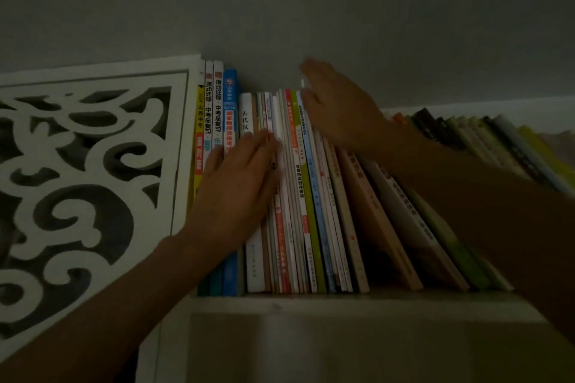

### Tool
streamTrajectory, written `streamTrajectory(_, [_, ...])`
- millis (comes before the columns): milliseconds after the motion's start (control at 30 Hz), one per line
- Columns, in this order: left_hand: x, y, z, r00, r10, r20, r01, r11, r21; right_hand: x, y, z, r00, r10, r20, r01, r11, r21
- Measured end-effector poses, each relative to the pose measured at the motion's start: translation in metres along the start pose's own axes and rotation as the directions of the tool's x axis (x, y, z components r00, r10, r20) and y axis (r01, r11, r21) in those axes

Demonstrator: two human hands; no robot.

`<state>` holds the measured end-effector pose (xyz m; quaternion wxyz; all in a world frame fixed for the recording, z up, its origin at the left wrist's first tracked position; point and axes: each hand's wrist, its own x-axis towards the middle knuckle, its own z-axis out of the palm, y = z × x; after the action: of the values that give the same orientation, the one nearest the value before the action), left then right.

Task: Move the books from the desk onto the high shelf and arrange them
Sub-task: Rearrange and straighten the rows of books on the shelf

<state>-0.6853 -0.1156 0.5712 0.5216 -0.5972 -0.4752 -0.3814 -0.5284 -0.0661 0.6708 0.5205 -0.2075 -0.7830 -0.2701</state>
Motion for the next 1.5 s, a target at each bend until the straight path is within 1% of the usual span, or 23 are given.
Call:
streamTrajectory(33, [0.003,-0.001,0.001,1.000,-0.014,0.002,0.014,1.000,0.002,0.015,0.001,0.001,0.998,0.007,0.059,-0.009,0.999,0.036])
streamTrajectory(67, [0.004,-0.003,0.005,1.000,-0.015,0.002,0.015,1.000,0.015,0.025,0.003,0.004,0.998,0.007,0.070,-0.011,0.998,0.054])
streamTrajectory(167, [-0.006,-0.004,0.012,1.000,0.005,0.011,-0.006,0.998,0.058,0.025,0.005,0.015,0.997,0.011,-0.076,-0.002,0.992,0.125])
streamTrajectory(233, [-0.014,-0.003,0.014,1.000,-0.001,0.026,0.000,0.999,0.052,0.018,0.006,0.017,0.992,-0.064,-0.110,0.076,0.991,0.108])
streamTrajectory(300, [-0.018,0.000,0.014,1.000,-0.007,0.022,0.007,1.000,0.029,0.018,0.003,0.008,0.995,-0.094,-0.015,0.094,0.996,0.010])
streamTrajectory(400, [-0.018,0.014,0.013,0.999,-0.020,-0.040,0.017,0.998,-0.067,0.011,0.004,-0.015,0.991,-0.056,0.119,0.053,0.998,0.030])
streamTrajectory(433, [-0.017,0.022,0.012,0.997,-0.023,-0.067,0.016,0.994,-0.109,0.000,0.010,-0.020,0.993,-0.049,0.108,0.047,0.999,0.019])
streamTrajectory(500, [-0.014,0.040,0.012,0.994,-0.010,-0.107,-0.008,0.985,-0.170,-0.040,0.027,-0.026,0.999,0.034,-0.001,-0.034,0.998,-0.055])
streamTrajectory(567, [-0.013,0.064,0.014,0.992,0.009,-0.125,-0.039,0.969,-0.244,-0.091,0.046,-0.033,0.970,0.189,-0.151,-0.202,0.977,-0.074])
streamTrajectory(600, [-0.012,0.078,0.013,0.994,-0.004,-0.105,-0.030,0.948,-0.316,-0.116,0.053,-0.035,0.950,0.227,-0.214,-0.255,0.960,-0.117])
streamTrajectory(633, [-0.011,0.091,0.012,0.997,-0.028,-0.075,-0.003,0.921,-0.389,-0.137,0.060,-0.035,0.935,0.223,-0.276,-0.287,0.934,-0.214])
streamTrajectory(700, [-0.007,0.117,0.014,0.995,-0.104,-0.003,0.089,0.866,-0.492,-0.162,0.068,-0.039,0.918,0.242,-0.314,-0.354,0.857,-0.374])
streamTrajectory(767, [-0.004,0.139,0.020,0.969,-0.233,0.087,0.240,0.789,-0.565,-0.175,0.064,-0.044,0.901,0.372,-0.224,-0.434,0.795,-0.424])
streamTrajectory(833, [0.000,0.155,0.023,0.926,-0.336,0.169,0.363,0.678,-0.640,-0.185,0.061,-0.048,0.861,0.494,-0.120,-0.487,0.734,-0.473])
streamTrajectory(867, [0.001,0.162,0.025,0.917,-0.361,0.168,0.376,0.649,-0.661,-0.190,0.061,-0.046,0.866,0.487,-0.114,-0.467,0.707,-0.532])
streamTrajectory(900, [0.003,0.167,0.027,0.916,-0.375,0.144,0.370,0.651,-0.662,-0.191,0.060,-0.045,0.870,0.478,-0.119,-0.457,0.691,-0.560])
streamTrajectory(1000, [0.005,0.173,0.040,0.923,-0.377,0.073,0.345,0.728,-0.593,-0.194,0.062,-0.041,0.836,0.531,-0.138,-0.519,0.681,-0.517])
streamTrajectory(1033, [0.005,0.173,0.046,0.931,-0.359,0.069,0.334,0.758,-0.561,-0.195,0.066,-0.037,0.838,0.525,-0.147,-0.520,0.689,-0.504])
streamTrajectory(1133, [0.002,0.170,0.060,0.957,-0.259,0.128,0.288,0.834,-0.471,-0.197,0.071,-0.031,0.843,0.509,-0.176,-0.524,0.701,-0.483])
streamTrajectory(1200, [0.000,0.166,0.068,0.970,-0.204,0.135,0.243,0.877,-0.414,-0.196,0.074,-0.027,0.830,0.539,-0.147,-0.541,0.709,-0.454])
streamTrajectory(1333, [-0.004,0.157,0.079,0.988,-0.151,0.004,0.151,0.979,-0.135,-0.196,0.081,-0.024,0.812,0.548,-0.201,-0.576,0.692,-0.436])
streamTrajectory(1400, [-0.006,0.148,0.079,0.995,-0.084,-0.049,0.084,0.996,-0.005,-0.198,0.088,-0.021,0.791,0.587,-0.172,-0.603,0.703,-0.377])
streamTrajectory(1500, [-0.012,0.132,0.080,0.994,-0.001,-0.112,0.007,0.998,0.056,-0.197,0.092,-0.025,0.784,0.607,-0.126,-0.608,0.711,-0.353])
